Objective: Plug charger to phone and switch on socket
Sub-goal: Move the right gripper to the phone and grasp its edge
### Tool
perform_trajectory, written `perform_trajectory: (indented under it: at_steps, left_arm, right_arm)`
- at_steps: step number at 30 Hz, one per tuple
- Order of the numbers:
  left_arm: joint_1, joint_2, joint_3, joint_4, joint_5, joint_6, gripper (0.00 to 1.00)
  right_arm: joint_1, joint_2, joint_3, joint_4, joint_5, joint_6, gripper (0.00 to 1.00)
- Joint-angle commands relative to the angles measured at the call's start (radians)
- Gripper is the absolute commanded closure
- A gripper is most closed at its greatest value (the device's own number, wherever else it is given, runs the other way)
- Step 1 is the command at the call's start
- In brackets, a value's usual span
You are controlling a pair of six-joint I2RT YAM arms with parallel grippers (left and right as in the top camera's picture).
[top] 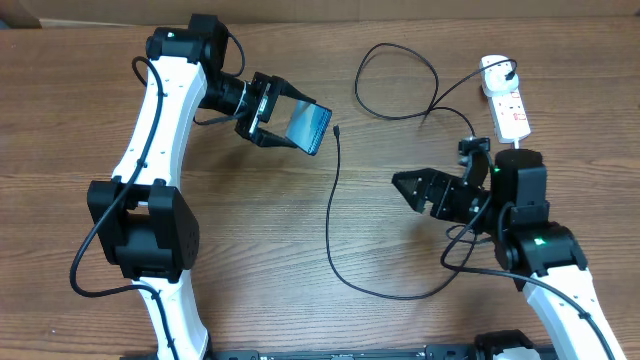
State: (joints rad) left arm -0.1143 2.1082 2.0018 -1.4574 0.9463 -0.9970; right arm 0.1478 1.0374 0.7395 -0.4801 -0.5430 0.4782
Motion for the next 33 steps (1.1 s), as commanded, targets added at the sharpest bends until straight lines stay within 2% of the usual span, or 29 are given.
perform_trajectory:
  at_steps: [1, 10, 16, 23, 33]
  left_arm:
    - [-0.006, -0.019, 0.029, 0.0, -0.131, -0.047, 0.96]
    - [-0.06, -0.023, 0.03, -0.002, -0.348, -0.189, 0.96]
    - [-0.114, -0.023, 0.03, -0.004, -0.52, -0.267, 0.96]
    - [-0.168, -0.022, 0.03, -0.003, -0.611, -0.329, 0.96]
    - [-0.22, -0.022, 0.03, 0.023, -0.616, -0.343, 0.96]
  right_arm:
    - [0.055, 0.003, 0.027, 0.047, 0.064, 0.11, 0.14]
    - [0.206, 0.109, 0.029, 0.214, 0.132, 0.274, 0.12]
    - [0.256, 0.188, 0.029, 0.338, 0.132, 0.308, 0.12]
    - [0.265, 0.216, 0.029, 0.409, 0.148, 0.381, 0.17]
    - [0.292, 0.269, 0.029, 0.422, 0.167, 0.459, 0.3]
